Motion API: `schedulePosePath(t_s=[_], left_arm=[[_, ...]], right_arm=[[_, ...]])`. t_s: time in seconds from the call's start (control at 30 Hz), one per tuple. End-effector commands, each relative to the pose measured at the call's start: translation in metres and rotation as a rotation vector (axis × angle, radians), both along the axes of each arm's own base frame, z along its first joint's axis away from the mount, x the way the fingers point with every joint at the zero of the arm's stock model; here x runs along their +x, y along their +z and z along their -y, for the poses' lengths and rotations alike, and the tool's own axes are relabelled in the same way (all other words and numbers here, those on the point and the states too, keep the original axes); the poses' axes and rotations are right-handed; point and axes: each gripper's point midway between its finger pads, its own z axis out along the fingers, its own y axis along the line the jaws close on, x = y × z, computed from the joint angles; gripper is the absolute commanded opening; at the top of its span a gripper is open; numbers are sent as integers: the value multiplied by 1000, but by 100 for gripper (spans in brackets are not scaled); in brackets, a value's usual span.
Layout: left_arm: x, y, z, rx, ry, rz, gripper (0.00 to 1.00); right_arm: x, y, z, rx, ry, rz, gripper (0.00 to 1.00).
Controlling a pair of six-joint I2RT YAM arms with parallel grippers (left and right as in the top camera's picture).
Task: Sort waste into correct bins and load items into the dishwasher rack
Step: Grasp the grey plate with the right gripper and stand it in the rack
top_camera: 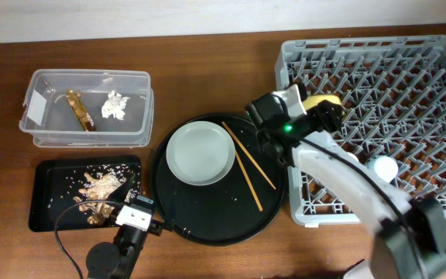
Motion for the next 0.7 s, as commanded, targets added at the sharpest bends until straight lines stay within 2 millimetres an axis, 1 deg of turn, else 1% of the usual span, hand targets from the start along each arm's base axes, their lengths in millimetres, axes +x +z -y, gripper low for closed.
schedulePosePath(t_s=[0.0, 0.07, 0.1, 0.13, 0.17, 0.23, 0.27, 0.33, 0.37, 0.4, 0.43, 0.47, 0.5, 0.53, 0.57, 0.6, 0.63, 0.67], left_arm=[[0, -2, 0, 15, -6, 4, 99], [0, -2, 0, 15, -6, 4, 99], [0, -2, 0, 15, -6, 4, 99], [0, -2, 0, 15, -6, 4, 99], [0, -2, 0, 15, -6, 4, 99], [0, -2, 0, 15, -6, 4, 99], [0, -2, 0, 15, -6, 4, 99], [0, -2, 0, 15, -6, 4, 99], [0, -2, 0, 15, -6, 4, 99], [0, -2, 0, 15, -6, 4, 99], [0, -2, 0, 15, -6, 4, 99], [0, -2, 0, 15, -6, 4, 99], [0, -2, 0, 15, -6, 4, 99], [0, -2, 0, 15, -6, 4, 99], [0, -2, 0, 15, -6, 4, 99], [0, -2, 0, 15, -6, 4, 99], [0, -2, 0, 15, -6, 4, 99], [0, -2, 0, 15, -6, 4, 99]], right_arm=[[-29, -3, -94, 601, 151, -130, 64], [-65, -16, -157, 922, 226, -328, 60], [-80, -23, -180, 1042, 214, -405, 60], [-91, -29, -194, 1113, 187, -453, 60], [-100, -40, -205, 1167, 110, -488, 60], [-110, -68, -216, 1184, -16, -509, 60], [-110, -83, -222, 1190, -52, -512, 61], [-106, -103, -230, 1190, -71, -517, 61], [-102, -117, -234, 1186, -78, -522, 60], [-98, -127, -237, 1181, -85, -524, 57], [-95, -137, -237, 1178, -121, -520, 57], [-94, -144, -236, 1175, -158, -514, 56], [-94, -157, -232, 1161, -230, -499, 56], [-92, -167, -230, 1149, -266, -489, 56], [-90, -175, -231, 1139, -270, -488, 57], [-89, -179, -231, 1137, -271, -487, 57], [-88, -182, -232, 1137, -271, -488, 52], [-89, -183, -231, 1134, -274, -490, 30]])
